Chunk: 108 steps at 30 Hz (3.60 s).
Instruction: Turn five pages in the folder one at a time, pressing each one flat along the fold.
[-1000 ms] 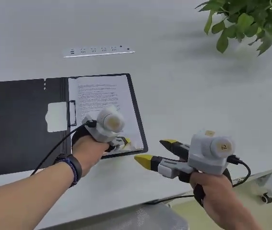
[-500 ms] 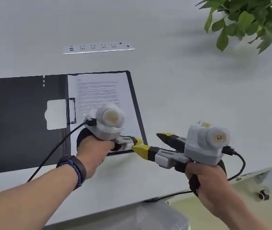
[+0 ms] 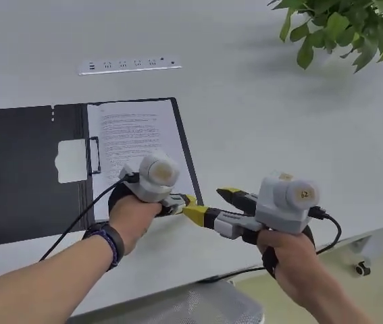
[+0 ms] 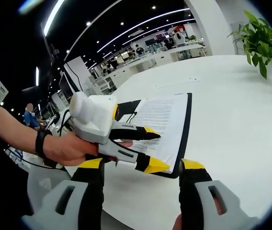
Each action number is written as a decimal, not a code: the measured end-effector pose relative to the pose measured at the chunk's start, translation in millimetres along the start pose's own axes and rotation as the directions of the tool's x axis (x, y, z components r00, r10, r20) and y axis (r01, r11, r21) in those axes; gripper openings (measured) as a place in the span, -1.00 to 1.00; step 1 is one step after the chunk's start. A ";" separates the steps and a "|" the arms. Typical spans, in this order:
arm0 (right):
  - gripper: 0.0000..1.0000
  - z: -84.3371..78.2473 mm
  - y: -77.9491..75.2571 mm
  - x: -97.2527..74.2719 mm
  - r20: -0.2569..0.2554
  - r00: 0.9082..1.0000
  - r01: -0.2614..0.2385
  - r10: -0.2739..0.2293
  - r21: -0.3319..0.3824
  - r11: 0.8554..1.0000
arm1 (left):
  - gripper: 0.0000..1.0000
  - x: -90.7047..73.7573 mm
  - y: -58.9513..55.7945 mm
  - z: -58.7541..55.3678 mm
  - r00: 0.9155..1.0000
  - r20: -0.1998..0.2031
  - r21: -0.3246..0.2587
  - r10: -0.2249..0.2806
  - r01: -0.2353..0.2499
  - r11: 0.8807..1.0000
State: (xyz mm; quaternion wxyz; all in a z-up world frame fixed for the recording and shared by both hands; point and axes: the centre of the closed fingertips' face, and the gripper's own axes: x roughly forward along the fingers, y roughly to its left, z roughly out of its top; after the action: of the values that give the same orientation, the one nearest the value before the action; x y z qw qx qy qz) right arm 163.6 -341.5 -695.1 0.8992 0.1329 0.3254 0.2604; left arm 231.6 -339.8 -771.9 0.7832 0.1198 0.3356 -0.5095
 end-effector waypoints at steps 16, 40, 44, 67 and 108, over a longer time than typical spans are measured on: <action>0.25 -0.2 1.8 0.5 -0.002 1.000 -0.006 0.006 -0.010 1.000 | 0.11 2.5 -0.2 -3.2 1.000 0.004 -0.001 0.022 -0.022 1.000; 0.20 5.4 -11.7 35.3 -0.022 0.999 -0.040 0.040 0.003 0.999 | -0.34 -3.5 14.0 -9.9 0.997 0.010 0.030 0.081 -0.081 0.996; 0.17 12.4 -18.2 47.6 -0.015 0.999 -0.044 0.045 0.019 0.999 | -0.41 -5.4 15.3 -10.6 0.997 0.022 0.001 0.074 -0.074 0.997; -0.06 20.1 -30.5 99.8 0.077 0.991 -0.130 0.112 0.302 0.944 | -0.59 -25.9 16.2 -24.3 0.996 0.040 -0.084 0.075 -0.071 0.994; -1.00 39.9 15.5 93.9 0.192 0.974 -0.176 0.118 0.325 0.929 | 0.19 -167.0 50.4 -47.7 0.956 0.140 -0.232 0.257 -0.221 0.947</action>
State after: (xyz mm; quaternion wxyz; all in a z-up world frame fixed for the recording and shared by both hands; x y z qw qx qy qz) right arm 245.1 -279.4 -707.3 0.8650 0.3317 0.2772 0.2550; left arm 214.0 -171.9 -707.0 0.8732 0.0315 0.3038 -0.3797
